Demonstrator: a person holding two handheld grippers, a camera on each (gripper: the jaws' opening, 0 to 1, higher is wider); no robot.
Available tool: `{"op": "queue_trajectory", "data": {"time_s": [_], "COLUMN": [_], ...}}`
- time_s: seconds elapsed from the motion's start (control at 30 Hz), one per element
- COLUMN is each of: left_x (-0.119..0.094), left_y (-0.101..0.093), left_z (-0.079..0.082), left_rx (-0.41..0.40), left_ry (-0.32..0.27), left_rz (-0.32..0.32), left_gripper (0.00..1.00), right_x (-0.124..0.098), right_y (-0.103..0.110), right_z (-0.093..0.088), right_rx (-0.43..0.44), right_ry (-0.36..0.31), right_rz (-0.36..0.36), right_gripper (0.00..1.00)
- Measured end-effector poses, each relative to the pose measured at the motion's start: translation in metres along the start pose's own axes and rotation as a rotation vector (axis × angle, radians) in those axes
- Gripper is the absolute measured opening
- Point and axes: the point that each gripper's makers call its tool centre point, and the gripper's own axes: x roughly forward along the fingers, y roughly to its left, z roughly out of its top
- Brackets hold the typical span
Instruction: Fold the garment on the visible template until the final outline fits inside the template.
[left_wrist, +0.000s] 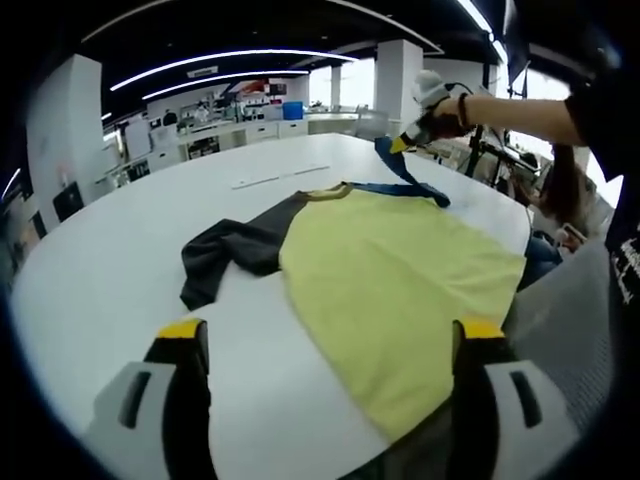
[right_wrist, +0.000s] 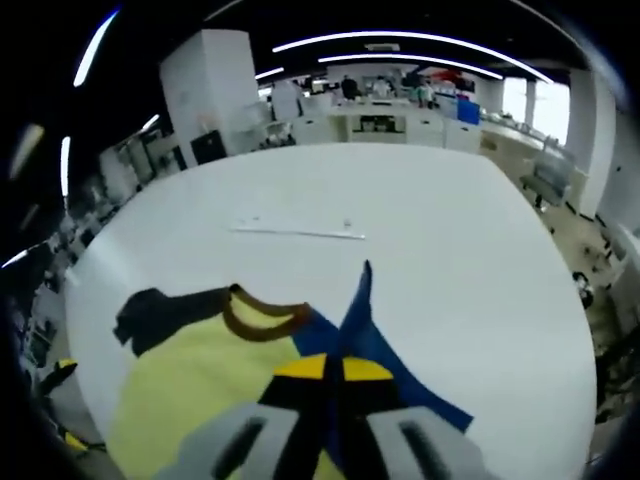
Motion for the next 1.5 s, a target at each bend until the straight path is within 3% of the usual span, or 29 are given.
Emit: {"op": "queue_trajectory", "data": {"time_s": [0.07,0.4,0.77,1.0,1.27,1.5], "left_x": [0.000,0.002,0.003,0.003,0.003,0.002], "left_y": [0.000,0.000,0.004,0.004,0.000,0.001], "left_z": [0.000,-0.003,-0.003,0.006,0.004,0.001], "left_rx": [0.001,-0.008,-0.020,-0.106,-0.062,-0.071], "left_ry": [0.001,0.011,0.015,-0.045,-0.013,-0.009], "left_rz": [0.001,-0.002,0.004,-0.013,0.002,0.008], "left_gripper": [0.98,0.98,0.99,0.98,0.99,0.99], "right_x": [0.004,0.023,0.035,0.036,0.036,0.034], "right_y": [-0.002,0.031,0.074,0.102,0.128,0.152], "right_z": [0.004,0.014,0.010,0.009,0.008,0.006], "right_rx": [-0.008,-0.041,-0.093,-0.148,-0.173,-0.207], "right_ry": [0.003,0.013,0.024,0.023,0.014,0.010], "right_rz": [0.006,0.057,0.120,0.169,0.233,0.283], "right_gripper": [0.00,0.00,0.00,0.00,0.00,0.00]}}
